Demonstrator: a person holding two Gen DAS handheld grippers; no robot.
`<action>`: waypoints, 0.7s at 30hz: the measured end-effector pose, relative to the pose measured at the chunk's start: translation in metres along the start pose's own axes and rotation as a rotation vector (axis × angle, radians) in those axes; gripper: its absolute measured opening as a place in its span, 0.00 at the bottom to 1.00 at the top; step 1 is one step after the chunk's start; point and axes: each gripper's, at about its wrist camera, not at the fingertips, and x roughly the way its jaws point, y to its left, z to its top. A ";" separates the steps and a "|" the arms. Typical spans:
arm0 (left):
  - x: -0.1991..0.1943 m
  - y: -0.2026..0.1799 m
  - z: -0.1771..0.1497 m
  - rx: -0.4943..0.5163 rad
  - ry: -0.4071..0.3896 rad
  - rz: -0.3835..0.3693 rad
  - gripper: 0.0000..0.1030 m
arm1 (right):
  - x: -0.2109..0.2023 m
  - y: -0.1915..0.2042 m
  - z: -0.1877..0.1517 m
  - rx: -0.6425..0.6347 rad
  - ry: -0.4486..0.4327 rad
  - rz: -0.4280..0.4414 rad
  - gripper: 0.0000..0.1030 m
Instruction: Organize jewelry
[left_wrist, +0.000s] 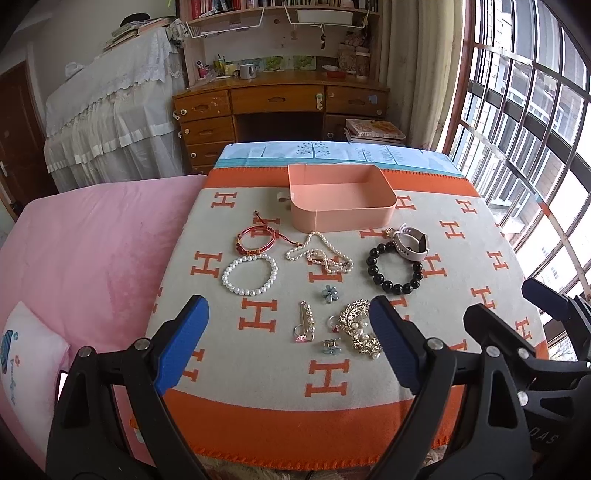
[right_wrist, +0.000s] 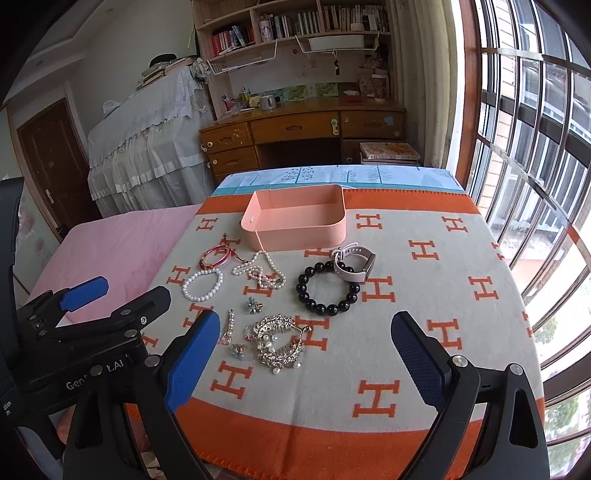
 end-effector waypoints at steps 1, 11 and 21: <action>0.001 0.000 0.001 0.002 -0.002 -0.001 0.85 | 0.001 0.000 0.001 -0.001 -0.001 -0.001 0.93; 0.008 0.002 0.005 0.007 -0.003 -0.028 0.85 | 0.010 0.002 0.008 -0.011 0.002 0.045 0.97; 0.016 0.005 0.010 -0.008 -0.003 -0.073 0.85 | 0.017 0.002 0.011 -0.026 -0.011 0.109 0.97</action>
